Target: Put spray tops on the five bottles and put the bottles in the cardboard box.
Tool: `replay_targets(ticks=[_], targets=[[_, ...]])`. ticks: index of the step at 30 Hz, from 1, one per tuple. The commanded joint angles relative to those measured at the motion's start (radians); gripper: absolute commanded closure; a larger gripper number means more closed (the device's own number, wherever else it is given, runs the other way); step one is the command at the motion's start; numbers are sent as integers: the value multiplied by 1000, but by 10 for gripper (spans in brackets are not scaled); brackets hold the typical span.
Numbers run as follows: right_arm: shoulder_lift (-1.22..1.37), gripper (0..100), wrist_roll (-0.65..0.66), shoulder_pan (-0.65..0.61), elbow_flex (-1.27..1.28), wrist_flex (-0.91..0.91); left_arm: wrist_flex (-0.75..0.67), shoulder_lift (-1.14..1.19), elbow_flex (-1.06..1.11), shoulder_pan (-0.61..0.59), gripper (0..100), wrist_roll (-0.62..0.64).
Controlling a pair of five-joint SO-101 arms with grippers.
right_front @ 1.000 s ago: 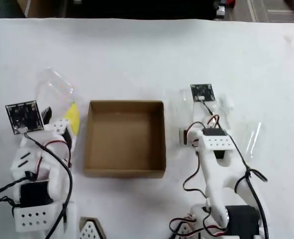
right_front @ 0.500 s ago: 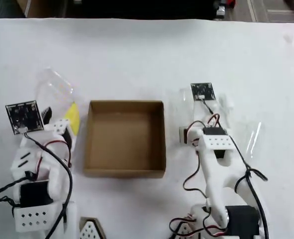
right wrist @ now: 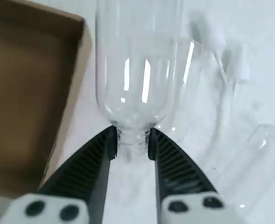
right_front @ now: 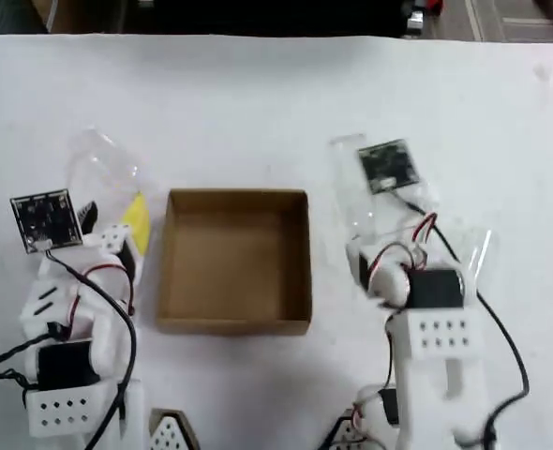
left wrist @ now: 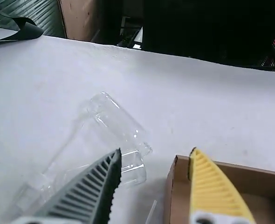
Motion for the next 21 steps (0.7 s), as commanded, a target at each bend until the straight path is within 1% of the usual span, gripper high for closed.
replay_targets(ticks=[1, 3, 5, 10, 12, 15, 17, 21], targets=[[-130, 982, 235, -113, -118, 168, -35, -13, -5, 71, 775, -5], [-156, 982, 310, -166, -133, 216, -29, -13, -5, 120, 775, -5], [-170, 982, 354, -216, -132, 239, -29, -13, -5, 162, 775, -3], [-168, 982, 359, -255, -126, 239, -29, -15, -12, 176, 774, 8], [-168, 982, 359, -271, -126, 237, -28, -33, -14, 176, 760, 77], [-168, 982, 359, -309, -115, 237, 44, -99, -14, 182, 665, 180], [-168, 982, 359, -331, -94, 216, 100, -170, -14, 183, 618, 198], [-166, 982, 359, -348, -11, 124, 160, -315, -8, 183, 640, 196]])
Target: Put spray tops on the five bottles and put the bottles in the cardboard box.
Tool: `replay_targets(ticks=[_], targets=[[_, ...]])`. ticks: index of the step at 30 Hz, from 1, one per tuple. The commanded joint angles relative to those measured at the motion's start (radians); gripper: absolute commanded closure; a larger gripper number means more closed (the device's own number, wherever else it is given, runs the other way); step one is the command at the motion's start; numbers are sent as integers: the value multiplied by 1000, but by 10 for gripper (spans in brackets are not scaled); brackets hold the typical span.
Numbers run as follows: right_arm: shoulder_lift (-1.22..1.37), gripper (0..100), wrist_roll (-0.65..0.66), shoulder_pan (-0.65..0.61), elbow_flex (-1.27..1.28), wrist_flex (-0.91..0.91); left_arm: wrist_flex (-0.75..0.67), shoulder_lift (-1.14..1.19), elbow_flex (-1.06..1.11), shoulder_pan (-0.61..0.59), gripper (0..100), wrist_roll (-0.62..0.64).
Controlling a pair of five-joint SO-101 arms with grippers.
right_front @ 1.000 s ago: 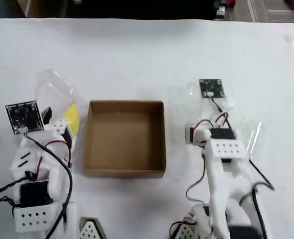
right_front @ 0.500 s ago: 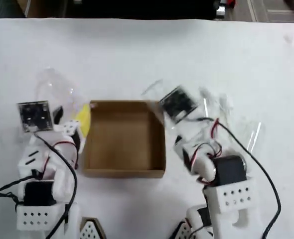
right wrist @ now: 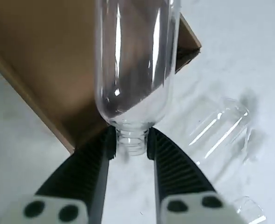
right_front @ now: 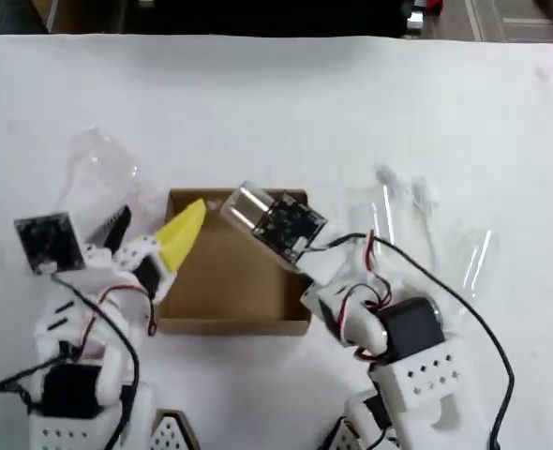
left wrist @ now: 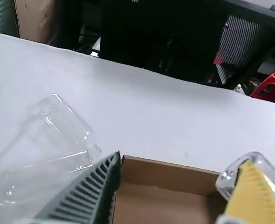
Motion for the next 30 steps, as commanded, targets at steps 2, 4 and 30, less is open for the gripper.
replay_targets(ticks=[2, 4, 30], targets=[[-15, 982, 9, -41, 60, -90, 64, -180, -5, 12, 643, 17], [-15, 982, 8, -82, 60, -85, 72, -199, -5, 12, 643, 17], [-15, 982, -153, -154, -336, 24, -38, -111, 100, 104, 646, -72]])
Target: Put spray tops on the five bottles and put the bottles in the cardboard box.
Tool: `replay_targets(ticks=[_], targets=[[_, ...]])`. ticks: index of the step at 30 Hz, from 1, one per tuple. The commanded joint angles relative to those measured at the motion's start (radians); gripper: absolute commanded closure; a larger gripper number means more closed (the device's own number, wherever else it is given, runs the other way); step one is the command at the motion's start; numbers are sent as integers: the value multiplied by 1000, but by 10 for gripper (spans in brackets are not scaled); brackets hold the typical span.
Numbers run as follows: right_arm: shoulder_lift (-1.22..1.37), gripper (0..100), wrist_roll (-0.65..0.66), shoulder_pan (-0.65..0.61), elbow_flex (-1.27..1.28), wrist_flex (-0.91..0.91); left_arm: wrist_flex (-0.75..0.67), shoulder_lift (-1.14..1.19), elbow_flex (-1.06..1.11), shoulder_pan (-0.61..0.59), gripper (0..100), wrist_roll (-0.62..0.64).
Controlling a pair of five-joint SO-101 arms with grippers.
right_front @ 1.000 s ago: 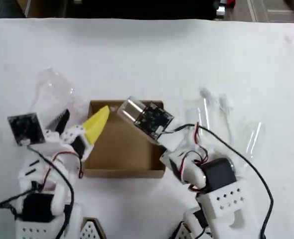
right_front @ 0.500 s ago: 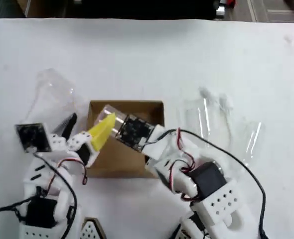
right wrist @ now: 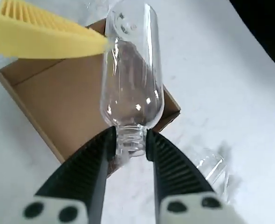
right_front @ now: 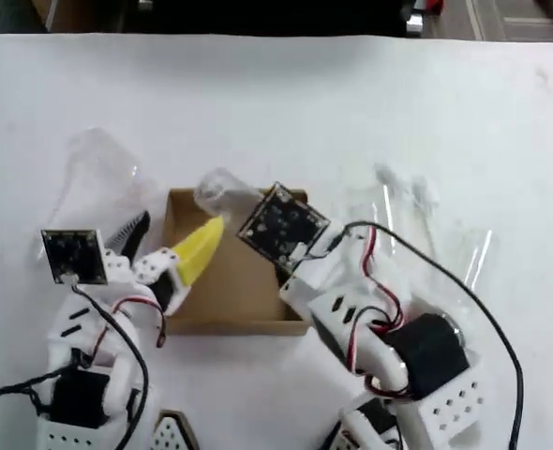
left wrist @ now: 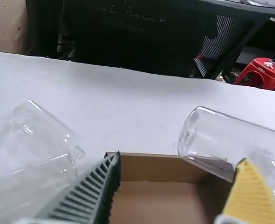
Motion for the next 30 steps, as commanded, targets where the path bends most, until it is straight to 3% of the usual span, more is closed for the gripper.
replay_targets(ticks=[1, 12, 21, 30], targets=[[-15, 982, -32, 1, -71, -22, -29, 12, -2, 10, 646, -9], [-12, 982, -72, 7, -61, -28, -29, 7, -9, 1, 646, -43], [133, 982, -74, -2, 18, -53, -29, 7, -11, 1, 646, -43], [150, 982, -81, -140, -71, -30, -26, 7, -2, 12, 646, -48]])
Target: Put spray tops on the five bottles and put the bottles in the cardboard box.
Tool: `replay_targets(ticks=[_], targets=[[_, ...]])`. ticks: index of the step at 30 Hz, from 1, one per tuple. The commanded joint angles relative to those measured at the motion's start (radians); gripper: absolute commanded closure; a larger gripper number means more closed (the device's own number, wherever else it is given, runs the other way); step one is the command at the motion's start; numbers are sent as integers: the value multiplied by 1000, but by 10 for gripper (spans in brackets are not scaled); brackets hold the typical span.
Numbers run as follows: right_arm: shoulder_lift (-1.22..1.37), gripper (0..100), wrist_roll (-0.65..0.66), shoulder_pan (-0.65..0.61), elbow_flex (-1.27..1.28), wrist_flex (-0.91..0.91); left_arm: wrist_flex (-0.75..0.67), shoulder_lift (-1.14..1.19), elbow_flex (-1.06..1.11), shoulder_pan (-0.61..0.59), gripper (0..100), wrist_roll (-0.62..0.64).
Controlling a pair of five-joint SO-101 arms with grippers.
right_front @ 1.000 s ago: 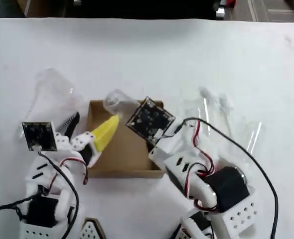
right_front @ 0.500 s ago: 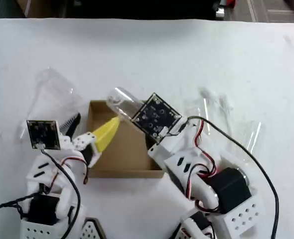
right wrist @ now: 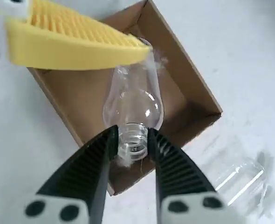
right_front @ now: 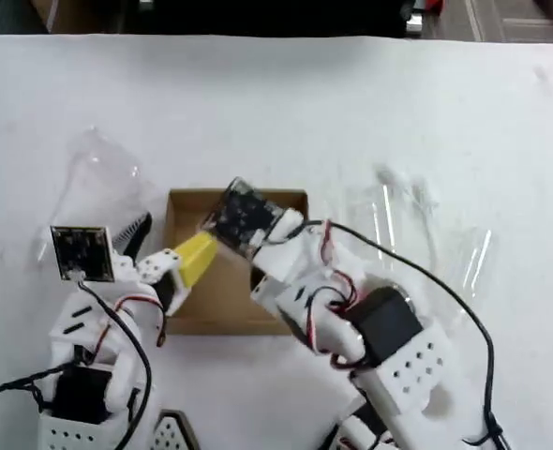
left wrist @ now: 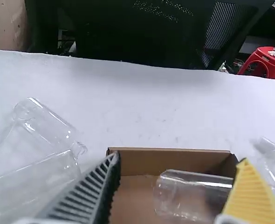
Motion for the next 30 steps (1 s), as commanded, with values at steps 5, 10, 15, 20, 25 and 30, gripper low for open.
replay_targets(ticks=[5, 10, 15, 20, 25, 30], targets=[[30, 982, -6, 10, -121, -12, -28, -8, -9, 2, 646, -14], [165, 983, -8, 165, -130, -87, -38, -8, -11, -81, 646, -15], [397, 983, -87, 234, -302, -24, -69, -8, -9, -171, 646, -9], [625, 983, -163, 255, -609, 147, -81, -8, 11, -179, 646, -15], [866, 982, -184, 255, -908, 364, -158, -8, 60, -179, 646, -15], [911, 982, -203, 275, -964, 395, -160, -8, 61, -179, 646, -15]])
